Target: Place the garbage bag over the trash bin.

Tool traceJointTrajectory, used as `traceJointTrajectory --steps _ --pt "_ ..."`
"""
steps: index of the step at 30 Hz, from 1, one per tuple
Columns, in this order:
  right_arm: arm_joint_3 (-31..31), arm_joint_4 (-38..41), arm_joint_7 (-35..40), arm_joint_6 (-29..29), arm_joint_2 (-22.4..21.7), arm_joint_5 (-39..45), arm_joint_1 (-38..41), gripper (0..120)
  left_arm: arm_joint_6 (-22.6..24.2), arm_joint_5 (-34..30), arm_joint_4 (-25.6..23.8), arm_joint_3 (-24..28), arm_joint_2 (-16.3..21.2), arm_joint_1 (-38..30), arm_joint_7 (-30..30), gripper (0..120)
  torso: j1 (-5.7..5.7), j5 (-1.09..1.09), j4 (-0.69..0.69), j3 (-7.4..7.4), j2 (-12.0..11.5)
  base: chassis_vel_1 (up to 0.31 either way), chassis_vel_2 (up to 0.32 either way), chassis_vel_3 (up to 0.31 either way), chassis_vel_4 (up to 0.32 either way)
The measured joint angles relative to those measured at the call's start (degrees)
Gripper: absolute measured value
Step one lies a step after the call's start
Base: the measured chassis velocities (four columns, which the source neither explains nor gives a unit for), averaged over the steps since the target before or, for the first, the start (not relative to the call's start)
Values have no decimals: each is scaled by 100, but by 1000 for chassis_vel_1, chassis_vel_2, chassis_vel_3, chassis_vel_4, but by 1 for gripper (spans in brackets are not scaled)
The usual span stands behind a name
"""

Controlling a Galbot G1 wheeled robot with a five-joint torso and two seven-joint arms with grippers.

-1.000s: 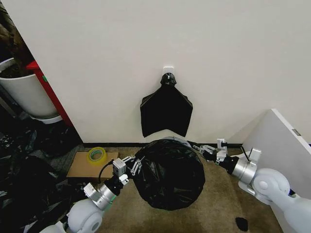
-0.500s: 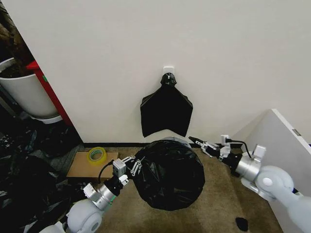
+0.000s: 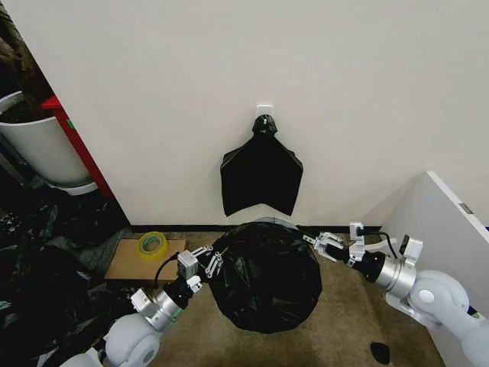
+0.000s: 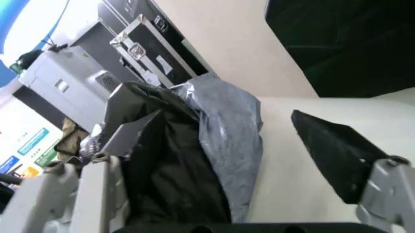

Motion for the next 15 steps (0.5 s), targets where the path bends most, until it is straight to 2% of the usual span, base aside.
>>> traceJointTrajectory --steps 2,5,6,10,11,13,15 --pt "-14 0 2 2 0 -10 8 70 0 0 0 2 0 -2 0 3 0 0 0 0 0 0 0 0 0" --pt "-36 0 81 8 30 26 49 57 0 0 0 12 -8 -27 -1 3 0 0 0 0 0 0 0 0 0" --pt "-36 0 81 8 30 26 49 57 0 0 0 12 -8 -27 -1 3 0 0 0 0 0 0 0 0 0" --pt "-37 0 133 16 52 50 51 37 0 1 2 21 -22 -35 -1 3 0 0 0 0 0 0 0 0 0" --pt "-37 0 133 16 52 50 51 37 0 1 2 21 -22 -35 -1 3 0 0 0 0 0 0 0 0 0" --pt "-37 -3 146 25 61 51 44 26 1 5 9 22 -27 -33 -1 3 0 0 0 0 0 0 0 0 0" --pt "-36 -5 149 28 63 51 44 23 1 6 9 22 -27 -32 -1 3 0 0 0 0 0 0 0 0 0"
